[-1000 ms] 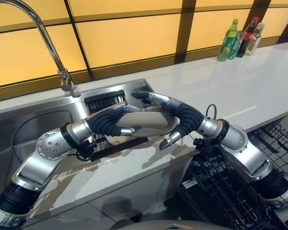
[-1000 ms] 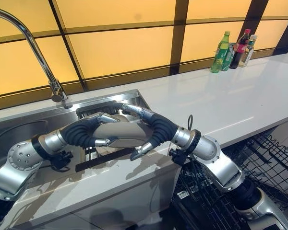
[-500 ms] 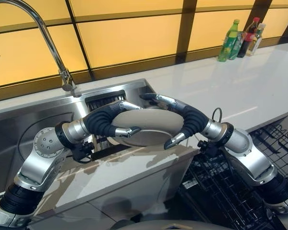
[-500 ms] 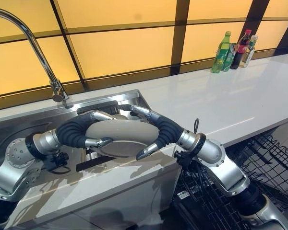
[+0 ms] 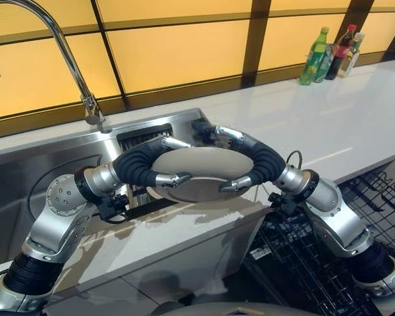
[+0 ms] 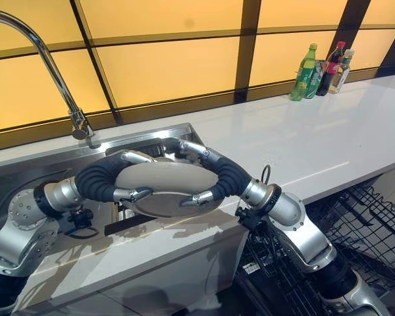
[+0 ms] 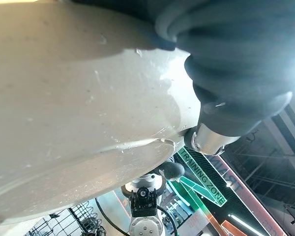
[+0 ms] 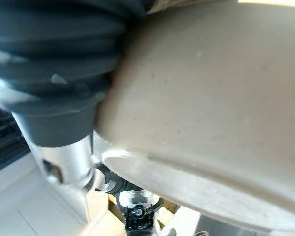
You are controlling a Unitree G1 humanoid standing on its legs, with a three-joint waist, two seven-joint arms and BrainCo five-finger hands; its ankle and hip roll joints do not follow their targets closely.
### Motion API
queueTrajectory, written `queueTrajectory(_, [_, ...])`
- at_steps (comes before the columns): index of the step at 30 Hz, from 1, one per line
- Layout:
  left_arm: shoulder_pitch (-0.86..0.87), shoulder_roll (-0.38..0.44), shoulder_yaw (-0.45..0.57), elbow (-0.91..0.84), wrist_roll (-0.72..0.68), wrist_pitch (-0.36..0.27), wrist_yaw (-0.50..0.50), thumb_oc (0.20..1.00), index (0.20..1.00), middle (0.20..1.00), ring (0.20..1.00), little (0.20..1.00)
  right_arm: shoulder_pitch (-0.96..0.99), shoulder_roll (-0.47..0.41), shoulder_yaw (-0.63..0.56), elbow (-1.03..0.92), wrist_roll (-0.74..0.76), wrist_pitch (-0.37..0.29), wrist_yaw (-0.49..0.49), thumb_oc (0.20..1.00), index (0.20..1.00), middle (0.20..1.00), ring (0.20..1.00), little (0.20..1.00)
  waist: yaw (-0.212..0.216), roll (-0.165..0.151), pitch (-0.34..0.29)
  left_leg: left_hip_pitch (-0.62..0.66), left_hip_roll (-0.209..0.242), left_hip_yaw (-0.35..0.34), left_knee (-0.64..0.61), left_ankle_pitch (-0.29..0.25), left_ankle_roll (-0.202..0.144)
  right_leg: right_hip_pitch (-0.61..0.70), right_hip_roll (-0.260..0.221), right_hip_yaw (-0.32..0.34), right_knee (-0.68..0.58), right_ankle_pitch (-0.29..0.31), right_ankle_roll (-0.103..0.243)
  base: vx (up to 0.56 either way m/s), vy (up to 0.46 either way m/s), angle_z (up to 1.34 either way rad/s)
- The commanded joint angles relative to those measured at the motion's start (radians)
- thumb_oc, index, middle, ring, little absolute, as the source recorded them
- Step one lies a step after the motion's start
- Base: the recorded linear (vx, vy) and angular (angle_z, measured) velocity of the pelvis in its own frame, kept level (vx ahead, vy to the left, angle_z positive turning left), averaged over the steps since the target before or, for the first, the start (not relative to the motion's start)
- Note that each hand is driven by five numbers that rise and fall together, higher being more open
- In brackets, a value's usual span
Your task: Pick up plates and place into dishwasher.
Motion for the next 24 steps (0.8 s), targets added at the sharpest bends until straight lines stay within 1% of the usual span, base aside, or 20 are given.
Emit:
queueTrajectory(1, [-0.045,-0.032,0.039,-0.013,-0.054,-0.061,0.026,0.2,0.2,0.2,0.2,0.2,0.022,0.031,-0.02,-0.06,0.035,0.012,0.005,0.2,0.2,0.2,0.2,0.2,-0.007,-0.004,-0.047,0.068,-0.034,0.003,0.023,-0.119,0.06,-0.121,0.011,0.009,0.044,0.111,0.009,0.0,0.0,0.0])
queueTrajectory(5, [-0.036,-0.025,0.051,-0.022,-0.05,-0.07,0.043,0.2,0.2,0.2,0.2,0.2,0.047,0.015,-0.031,-0.066,0.04,0.041,0.004,0.2,0.2,0.2,0.2,0.2,-0.011,-0.005,-0.051,0.065,-0.029,0.009,0.021,-0.114,0.056,-0.122,0.017,0.009,0.043,0.109,0.005,0.0,0.0,0.0])
queueTrajectory(11, [-0.025,-0.028,0.067,-0.016,-0.033,-0.094,0.053,0.2,0.2,0.2,0.2,0.2,0.063,0.02,-0.042,-0.069,0.027,0.045,-0.003,0.2,0.2,0.2,0.2,0.2,-0.013,-0.005,-0.052,0.062,-0.022,0.013,0.023,-0.11,0.052,-0.122,0.026,0.006,0.048,0.103,-0.003,-0.02,-0.013,0.0])
queueTrajectory(15, [-0.023,-0.03,0.077,-0.021,-0.025,-0.107,0.074,0.2,0.2,0.2,0.2,0.2,0.066,0.019,-0.047,-0.072,0.027,0.059,-0.026,0.2,0.2,0.2,0.2,0.2,-0.013,-0.005,-0.053,0.062,-0.017,0.014,0.021,-0.107,0.048,-0.119,0.031,0.001,0.047,0.1,-0.007,-0.02,-0.015,0.0])
queueTrajectory(17, [-0.024,-0.03,0.085,-0.023,-0.026,-0.112,0.085,0.2,0.2,0.2,0.2,0.2,0.062,0.018,-0.052,-0.065,0.04,0.059,-0.013,0.2,0.2,0.2,0.2,0.2,-0.013,-0.005,-0.055,0.06,-0.013,0.015,0.019,-0.104,0.044,-0.116,0.034,-0.002,0.044,0.098,-0.01,-0.04,-0.029,0.0])
queueTrajectory(21, [-0.028,-0.038,0.089,-0.019,-0.013,-0.12,0.111,0.2,0.2,0.2,0.2,0.2,0.06,0.012,-0.057,-0.07,0.035,0.082,0.005,0.2,0.2,0.2,0.2,0.2,-0.015,-0.004,-0.058,0.058,-0.005,0.017,0.016,-0.1,0.039,-0.116,0.04,-0.006,0.046,0.094,-0.015,-0.02,-0.013,0.0])
queueTrajectory(24, [-0.033,-0.047,0.09,-0.009,0.029,-0.124,0.169,0.2,0.2,0.2,0.2,0.2,0.054,0.004,-0.051,-0.063,0.028,0.089,-0.001,0.2,0.2,0.2,0.2,0.2,-0.014,-0.004,-0.058,0.057,0.001,0.016,0.014,-0.094,0.033,-0.114,0.045,-0.013,0.049,0.09,-0.019,-0.03,-0.014,0.02])
